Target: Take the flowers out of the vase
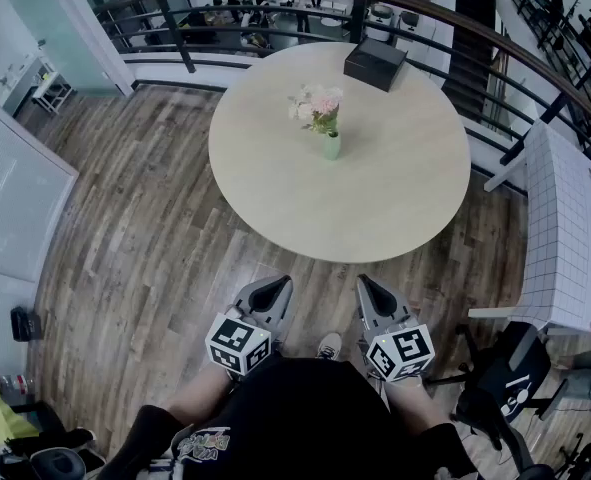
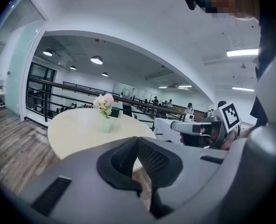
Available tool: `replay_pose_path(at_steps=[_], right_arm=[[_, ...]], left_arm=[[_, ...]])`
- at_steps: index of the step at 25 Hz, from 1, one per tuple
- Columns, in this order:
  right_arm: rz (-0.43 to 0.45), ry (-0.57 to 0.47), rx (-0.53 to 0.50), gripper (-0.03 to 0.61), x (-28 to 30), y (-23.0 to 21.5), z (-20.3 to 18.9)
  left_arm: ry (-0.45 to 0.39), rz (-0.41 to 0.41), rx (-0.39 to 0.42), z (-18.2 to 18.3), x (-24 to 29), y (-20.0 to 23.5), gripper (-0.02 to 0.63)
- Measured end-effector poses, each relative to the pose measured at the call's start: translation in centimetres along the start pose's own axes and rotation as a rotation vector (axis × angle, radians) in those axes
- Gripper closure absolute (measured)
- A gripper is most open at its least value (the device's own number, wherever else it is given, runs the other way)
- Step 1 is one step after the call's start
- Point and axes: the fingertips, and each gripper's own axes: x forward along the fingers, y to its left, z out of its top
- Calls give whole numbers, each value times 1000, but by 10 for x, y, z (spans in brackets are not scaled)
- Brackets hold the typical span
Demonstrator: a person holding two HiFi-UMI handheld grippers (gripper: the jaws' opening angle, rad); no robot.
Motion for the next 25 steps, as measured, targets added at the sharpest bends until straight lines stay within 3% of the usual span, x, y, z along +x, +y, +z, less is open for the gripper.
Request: replay_pose_path(at_steps=[25], right_arm=[[23,-64,-3,557,-17,-8,14]], left_arm=[[-4,-3,14,2,4,-20,607]])
